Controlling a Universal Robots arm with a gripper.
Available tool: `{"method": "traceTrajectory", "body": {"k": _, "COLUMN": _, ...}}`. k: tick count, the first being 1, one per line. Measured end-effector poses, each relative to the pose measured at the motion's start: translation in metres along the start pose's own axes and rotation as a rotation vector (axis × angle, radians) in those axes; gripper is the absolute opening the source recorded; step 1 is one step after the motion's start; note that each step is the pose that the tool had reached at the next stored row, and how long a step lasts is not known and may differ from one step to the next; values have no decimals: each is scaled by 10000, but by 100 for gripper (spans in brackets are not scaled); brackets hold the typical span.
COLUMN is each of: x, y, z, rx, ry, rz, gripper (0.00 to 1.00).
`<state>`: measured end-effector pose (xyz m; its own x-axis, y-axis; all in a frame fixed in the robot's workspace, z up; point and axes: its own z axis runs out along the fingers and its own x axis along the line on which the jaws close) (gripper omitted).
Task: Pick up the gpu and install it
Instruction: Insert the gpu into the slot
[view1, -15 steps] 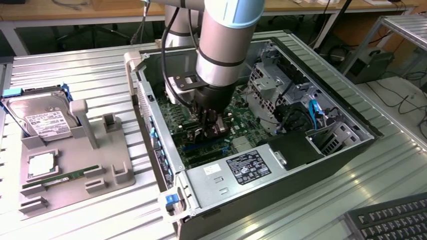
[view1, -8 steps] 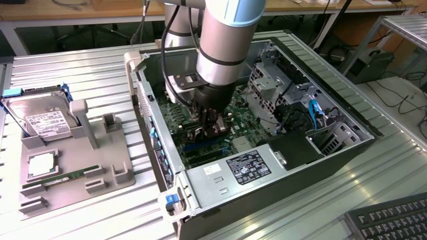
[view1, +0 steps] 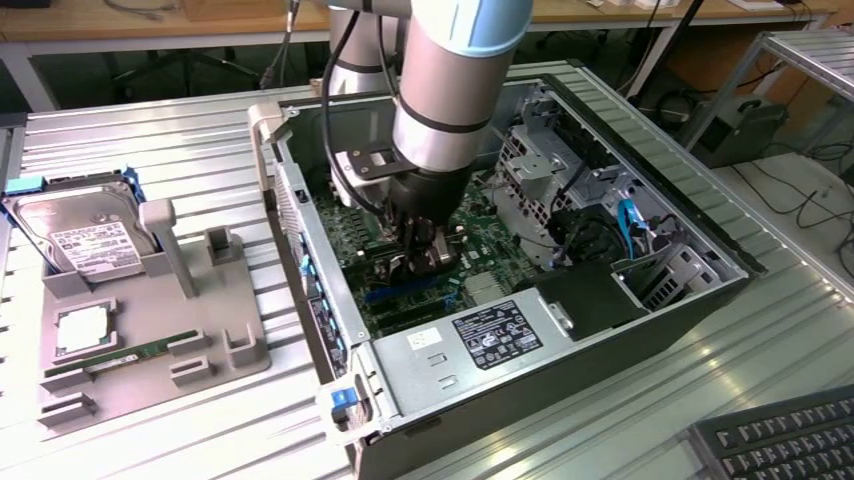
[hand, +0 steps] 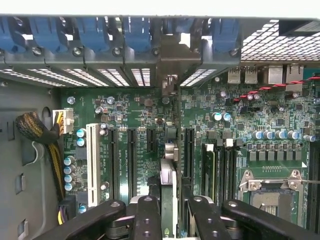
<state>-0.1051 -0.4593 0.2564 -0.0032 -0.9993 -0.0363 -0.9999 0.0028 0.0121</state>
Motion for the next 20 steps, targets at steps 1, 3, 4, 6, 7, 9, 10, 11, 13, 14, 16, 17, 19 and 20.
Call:
{"method": "traceTrajectory", "body": {"k": 1, "x": 0, "y": 0, "z": 1, "rx": -3, "ry": 2, "rz": 0, "gripper": 26}}
{"method": "traceTrajectory", "body": {"k": 3, "x": 2, "y": 0, "z": 3, "rx": -5, "ry": 1, "rz": 0, "gripper": 26}}
{"method": "traceTrajectory", "body": {"k": 4, "x": 3, "y": 0, "z": 4, "rx": -7, "ry": 0, "rz": 0, "gripper": 26}}
{"method": "traceTrajectory", "body": {"k": 6, "x": 5, "y": 0, "z": 4, "rx": -12, "ry": -1, "rz": 0, "gripper": 26}}
{"method": "traceTrajectory", "body": {"k": 7, "x": 8, "y": 0, "z": 4, "rx": -14, "ry": 0, "rz": 0, "gripper": 26}}
{"method": "traceTrajectory", "body": {"k": 9, "x": 12, "y": 0, "z": 4, "rx": -14, "ry": 1, "rz": 0, "gripper": 26}}
{"method": "traceTrajectory", "body": {"k": 10, "x": 15, "y": 0, "z": 3, "rx": -14, "ry": 1, "rz": 0, "gripper": 26}}
{"method": "traceTrajectory", "body": {"k": 11, "x": 16, "y": 0, "z": 4, "rx": -15, "ry": 1, "rz": 1, "gripper": 26}}
{"method": "traceTrajectory", "body": {"k": 13, "x": 21, "y": 0, "z": 2, "rx": -14, "ry": 10, "rz": 1, "gripper": 26}}
{"method": "traceTrajectory", "body": {"k": 14, "x": 22, "y": 0, "z": 0, "rx": -14, "ry": 16, "rz": 1, "gripper": 26}}
{"method": "traceTrajectory", "body": {"k": 16, "x": 24, "y": 0, "z": -8, "rx": -15, "ry": 29, "rz": 1, "gripper": 26}}
{"method": "traceTrajectory", "body": {"k": 17, "x": 24, "y": 0, "z": -17, "rx": -15, "ry": 31, "rz": 1, "gripper": 26}}
{"method": "traceTrajectory", "body": {"k": 19, "x": 24, "y": 0, "z": -31, "rx": -14, "ry": 42, "rz": 0, "gripper": 26}}
{"method": "traceTrajectory", "body": {"k": 20, "x": 23, "y": -1, "z": -32, "rx": -12, "ry": 53, "rz": -1, "gripper": 26}}
